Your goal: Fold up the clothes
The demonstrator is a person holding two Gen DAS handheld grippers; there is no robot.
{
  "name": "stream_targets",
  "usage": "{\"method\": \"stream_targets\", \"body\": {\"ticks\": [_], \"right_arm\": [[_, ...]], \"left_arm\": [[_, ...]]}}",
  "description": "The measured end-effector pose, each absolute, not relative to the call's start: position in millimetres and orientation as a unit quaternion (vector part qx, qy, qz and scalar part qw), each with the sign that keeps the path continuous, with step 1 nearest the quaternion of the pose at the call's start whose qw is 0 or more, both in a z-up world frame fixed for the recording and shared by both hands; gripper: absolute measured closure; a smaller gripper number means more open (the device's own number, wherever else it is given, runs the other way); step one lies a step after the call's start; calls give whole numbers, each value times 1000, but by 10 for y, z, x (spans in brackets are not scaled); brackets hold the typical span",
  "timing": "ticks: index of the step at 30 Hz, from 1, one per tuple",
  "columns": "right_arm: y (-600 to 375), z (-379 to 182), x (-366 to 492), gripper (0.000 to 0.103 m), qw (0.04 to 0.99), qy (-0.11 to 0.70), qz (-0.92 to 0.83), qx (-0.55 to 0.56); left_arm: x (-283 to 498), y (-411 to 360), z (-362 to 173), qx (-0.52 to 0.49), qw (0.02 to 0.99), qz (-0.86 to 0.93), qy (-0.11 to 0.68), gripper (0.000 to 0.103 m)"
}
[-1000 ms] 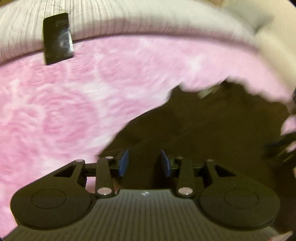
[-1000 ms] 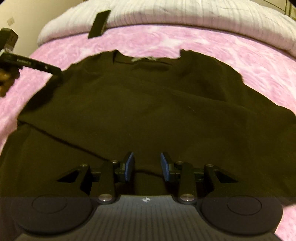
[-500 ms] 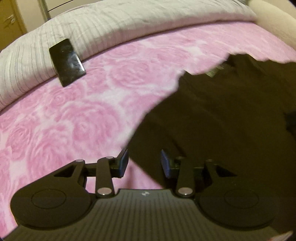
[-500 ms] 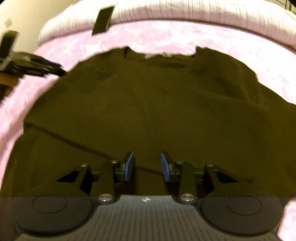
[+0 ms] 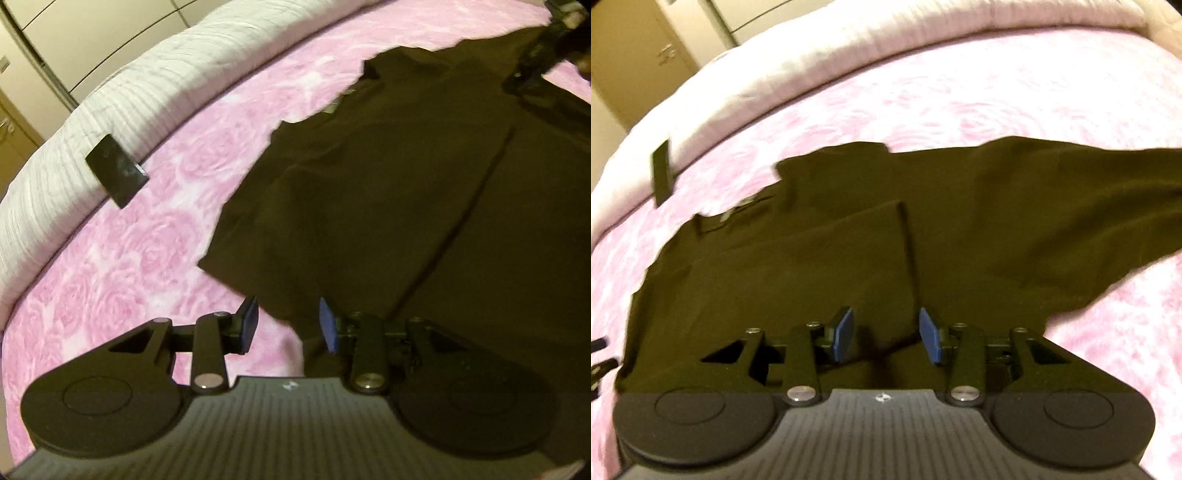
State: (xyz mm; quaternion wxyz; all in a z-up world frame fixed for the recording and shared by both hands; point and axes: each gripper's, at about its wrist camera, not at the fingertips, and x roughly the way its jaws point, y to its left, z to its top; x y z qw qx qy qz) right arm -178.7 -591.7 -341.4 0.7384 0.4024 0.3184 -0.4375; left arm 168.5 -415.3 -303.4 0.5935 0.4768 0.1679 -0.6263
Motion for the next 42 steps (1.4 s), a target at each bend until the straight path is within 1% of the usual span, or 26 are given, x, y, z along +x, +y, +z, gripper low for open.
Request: {"method": "stream_targets", "body": {"ticks": [2, 4, 6, 7, 9, 11, 12, 13, 16, 17, 18, 19, 21, 22, 23, 24, 25, 28, 30, 35, 39, 42], "right_arm": [[-5961, -3498, -1773, 95, 730, 337, -439, 401], [-5948, -3470, -1808, 103, 724, 350, -451, 387], [-5908, -3425, -1867, 103, 717, 367, -466, 365], [-5894, -3418, -1930, 99, 717, 367, -464, 369], [-5876, -3406, -2076, 97, 717, 362, -456, 383], [-5836, -3359, -2211, 85, 722, 355, -454, 383], [-5809, -3325, -2278, 81, 724, 352, -451, 385], [-5781, -3288, -2346, 74, 726, 350, -448, 388], [-5685, -3128, -2554, 69, 722, 345, -457, 390], [-5641, -3052, -2664, 64, 717, 339, -465, 394], [-5593, -2971, -2783, 61, 712, 333, -474, 397], [-5559, -2893, -2888, 54, 707, 324, -485, 400], [-5504, -2713, -3144, 46, 696, 297, -510, 410], [-5477, -2626, -3275, 36, 688, 281, -525, 415], [-5466, -2547, -3412, 32, 680, 270, -537, 419], [-5460, -2472, -3552, 32, 672, 261, -549, 422], [-5460, -2404, -3699, 32, 666, 251, -560, 425], [-5516, -2268, -4176, 26, 648, 211, -591, 432], [-5626, -2284, -4522, 26, 633, 179, -610, 443], [-6120, -2583, -5392, 26, 601, 99, -649, 455], [-6624, -3096, -5936, 26, 579, 60, -661, 474], [-6836, -3482, -6190, 26, 536, 22, -678, 503]], "left_arm": [[1591, -4095, -3019, 485, 585, -627, 172, 71], [1498, -4038, -2973, 484, 583, -627, 181, 71], [1383, -3978, -2901, 480, 590, -622, 187, 70], [1325, -3948, -2865, 478, 593, -619, 189, 69], [1209, -3907, -2802, 473, 598, -617, 194, 69], [1061, -3872, -2735, 468, 599, -620, 195, 66], [999, -3863, -2704, 464, 596, -625, 197, 62], [926, -3851, -2672, 459, 594, -630, 198, 60], [694, -3828, -2568, 448, 579, -654, 190, 58], [611, -3826, -2536, 443, 574, -663, 185, 57], [529, -3824, -2505, 438, 569, -672, 180, 52], [446, -3822, -2474, 433, 565, -680, 175, 46], [278, -3884, -2466, 424, 556, -694, 171, 39], [187, -3922, -2464, 420, 551, -701, 171, 35], [73, -3962, -2457, 419, 544, -707, 169, 30], [-43, -4003, -2450, 418, 537, -713, 167, 20], [-182, -4031, -2429, 416, 530, -721, 159, 12], [-542, -4088, -2341, 408, 518, -737, 146, 4], [-731, -4170, -2318, 410, 515, -740, 140, 1], [-1258, -4486, -2340, 436, 528, -718, 126, 1], [-1645, -4848, -2390, 450, 556, -686, 136, 1], [-1910, -5164, -2401, 450, 560, -679, 151, 1]]}}
